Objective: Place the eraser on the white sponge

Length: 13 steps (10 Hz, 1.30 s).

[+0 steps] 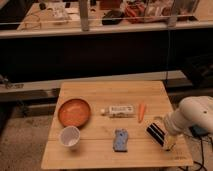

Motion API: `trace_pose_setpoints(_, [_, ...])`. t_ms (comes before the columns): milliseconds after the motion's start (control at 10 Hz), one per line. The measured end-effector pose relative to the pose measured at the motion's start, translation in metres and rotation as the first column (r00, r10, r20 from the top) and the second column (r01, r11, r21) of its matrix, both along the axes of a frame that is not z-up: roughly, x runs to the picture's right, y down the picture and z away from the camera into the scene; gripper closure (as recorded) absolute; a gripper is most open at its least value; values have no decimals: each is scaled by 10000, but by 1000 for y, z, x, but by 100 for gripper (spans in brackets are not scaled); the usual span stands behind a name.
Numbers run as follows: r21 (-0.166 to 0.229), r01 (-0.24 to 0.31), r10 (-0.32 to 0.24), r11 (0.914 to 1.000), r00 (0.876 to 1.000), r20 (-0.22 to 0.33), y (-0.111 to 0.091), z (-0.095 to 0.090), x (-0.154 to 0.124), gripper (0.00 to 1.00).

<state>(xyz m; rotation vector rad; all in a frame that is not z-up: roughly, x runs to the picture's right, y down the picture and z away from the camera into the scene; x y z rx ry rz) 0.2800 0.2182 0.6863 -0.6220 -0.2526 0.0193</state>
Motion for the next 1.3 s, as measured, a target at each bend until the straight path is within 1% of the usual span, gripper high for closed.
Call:
trace_pose_setpoints(200, [36,-142,142,9999,9999,-89,-15,-15,-2,20])
trace_pose_setpoints(300, [34,-364,365,9993,9991,-232,-18,-17,0,20])
trace_pose_setpoints(500, [91,-761,765,9971,9961,-449,-14,-9,5,20])
trace_pose_setpoints(700, [207,-1235,1248,9921,9889,-809,3,17,14,20])
trace_pose_setpoints(800, [262,-1459,1478,9890,9836,-1037,13,33,18,20])
trace_pose_setpoints(900, [339,-1674,1705,9853,9756,-1385,24,52,23,20])
trace_pose_setpoints(1000, [396,-1847,1887,9820,9673,-1693,30,64,29,20])
trace_pose_setpoints(1100, [451,-2097,2145,9767,9561,-1995,34,75,36,20])
trace_pose_setpoints(1200, [466,-2312,2357,9718,9457,-2237,37,80,44,20])
trace_pose_setpoints(1300, [461,-2632,2662,9637,9311,-2493,39,84,54,20])
